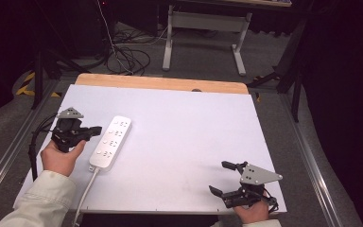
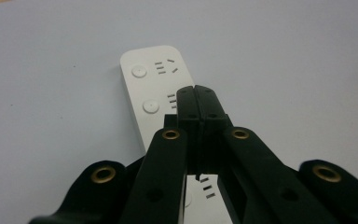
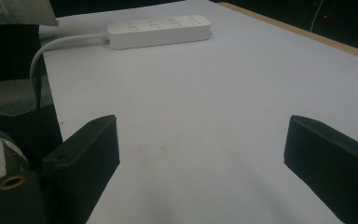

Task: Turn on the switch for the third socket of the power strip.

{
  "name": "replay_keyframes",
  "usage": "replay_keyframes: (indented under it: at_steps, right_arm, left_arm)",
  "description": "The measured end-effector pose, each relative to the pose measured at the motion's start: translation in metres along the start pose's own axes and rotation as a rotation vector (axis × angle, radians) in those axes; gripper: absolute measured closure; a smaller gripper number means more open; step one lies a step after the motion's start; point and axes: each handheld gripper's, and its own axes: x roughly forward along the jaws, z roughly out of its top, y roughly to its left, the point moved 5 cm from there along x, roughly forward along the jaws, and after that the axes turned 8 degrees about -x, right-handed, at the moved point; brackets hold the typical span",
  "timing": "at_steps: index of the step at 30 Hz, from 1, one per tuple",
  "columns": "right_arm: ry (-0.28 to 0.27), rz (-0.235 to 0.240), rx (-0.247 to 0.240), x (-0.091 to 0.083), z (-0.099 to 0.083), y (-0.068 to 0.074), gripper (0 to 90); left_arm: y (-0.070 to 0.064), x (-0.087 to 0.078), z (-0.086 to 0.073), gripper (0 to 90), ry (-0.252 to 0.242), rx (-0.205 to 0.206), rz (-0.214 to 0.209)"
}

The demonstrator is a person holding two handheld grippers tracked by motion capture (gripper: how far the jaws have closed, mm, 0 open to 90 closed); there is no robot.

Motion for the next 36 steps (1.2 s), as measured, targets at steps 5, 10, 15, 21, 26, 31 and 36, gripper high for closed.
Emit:
replay_keyframes:
  at_steps: [5,10,15,21,26,31,36]
  right_arm:
    - [0.000,0.004,0.002,0.000,0.000,0.000,10.6]
    - [-0.009,-0.001,0.001,-0.001,0.000,-0.001,10.8]
    - [-0.022,0.002,0.007,-0.003,0.000,-0.001,11.6]
    - [-0.026,0.003,0.006,-0.003,0.000,-0.002,11.6]
    - [-0.030,0.007,0.012,-0.004,0.000,-0.002,11.6]
    - [-0.032,0.011,0.014,-0.004,0.000,-0.002,11.6]
    - [-0.036,0.008,0.011,-0.004,0.000,-0.002,11.5]
  left_arm:
    - [0.006,0.009,0.006,90.0,0.018,-0.011,0.004]
    - [0.012,0.019,0.009,90.0,0.039,-0.034,0.017]
    - [0.017,0.034,0.008,90.0,0.084,-0.035,0.033]
    - [0.020,0.044,0.009,90.0,0.080,-0.077,0.050]
    - [0.026,0.050,0.010,90.0,0.092,-0.088,0.077]
    - [0.026,0.057,0.009,90.0,0.104,-0.096,0.076]
    - [0.022,0.061,0.008,90.0,0.117,-0.021,0.116]
